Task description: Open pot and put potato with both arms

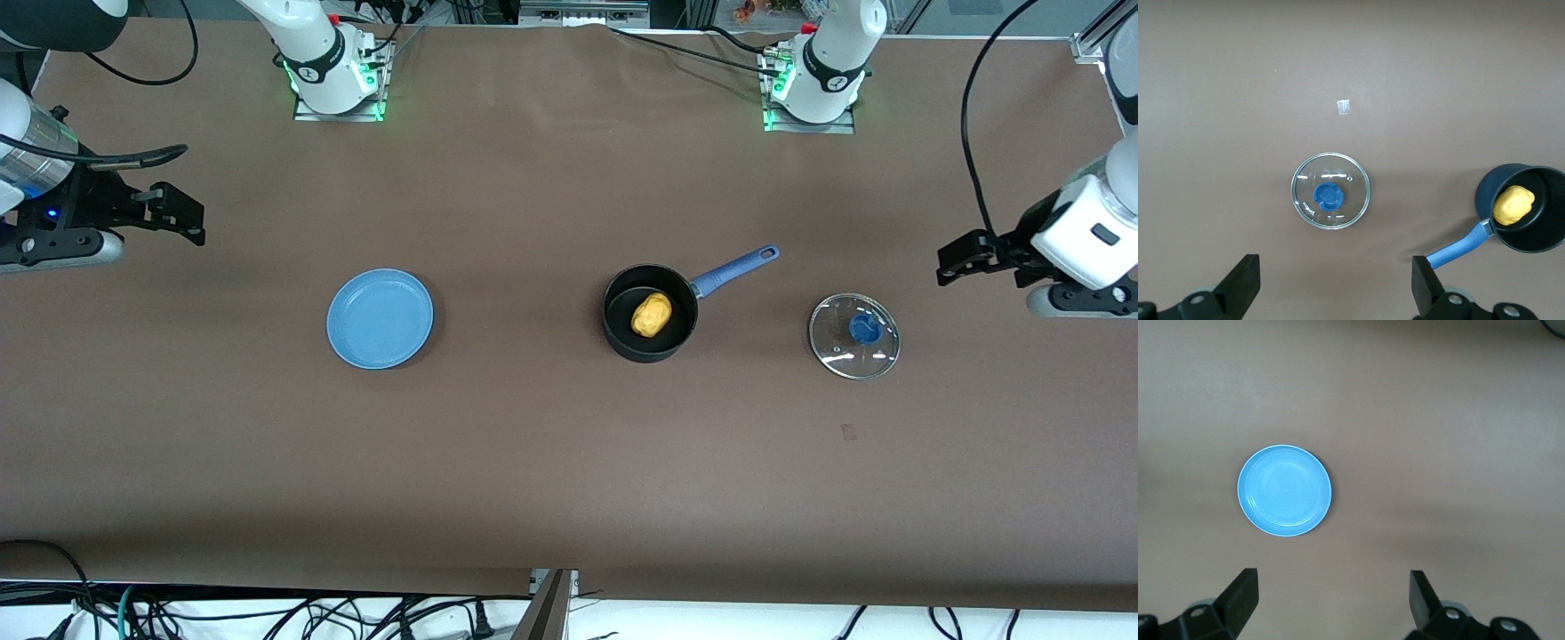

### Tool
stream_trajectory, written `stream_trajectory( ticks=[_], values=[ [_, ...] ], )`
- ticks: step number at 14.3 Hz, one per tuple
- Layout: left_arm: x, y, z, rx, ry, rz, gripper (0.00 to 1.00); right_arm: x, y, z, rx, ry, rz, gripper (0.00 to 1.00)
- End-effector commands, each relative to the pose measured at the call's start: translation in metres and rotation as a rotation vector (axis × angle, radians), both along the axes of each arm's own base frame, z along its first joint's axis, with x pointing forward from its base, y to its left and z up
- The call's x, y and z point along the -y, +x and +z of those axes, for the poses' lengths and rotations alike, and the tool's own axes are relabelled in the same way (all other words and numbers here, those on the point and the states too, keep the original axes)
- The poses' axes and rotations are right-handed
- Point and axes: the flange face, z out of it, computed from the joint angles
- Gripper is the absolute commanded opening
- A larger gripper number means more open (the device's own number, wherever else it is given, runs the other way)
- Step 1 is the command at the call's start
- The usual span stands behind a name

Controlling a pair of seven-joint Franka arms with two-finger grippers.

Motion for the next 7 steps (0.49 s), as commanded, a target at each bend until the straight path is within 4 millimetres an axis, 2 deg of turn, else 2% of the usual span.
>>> stream_trajectory(
  ticks=[1, 4, 6, 7],
  values=[
    [0.003, -0.013, 0.027, 0.026, 0.004, 0.006, 1.00, 0.002, 0.002, 0.005, 0.003, -0.011, 0.016, 1.00],
    [0.011, -0.022, 0.034, 0.032, 0.007, -0.019, 1.00, 0.002, 0.002, 0.005, 0.003, -0.011, 0.016, 1.00],
    [0.009, -0.032, 0.032, 0.020, -0.042, -0.051, 1.00, 0.003, 0.002, 0.005, 0.002, -0.011, 0.015, 1.00],
    [-0.004, -0.036, 0.029, 0.018, -0.070, -0.046, 1.00, 0.003, 0.002, 0.005, 0.002, -0.011, 0.015, 1.00]
  ],
)
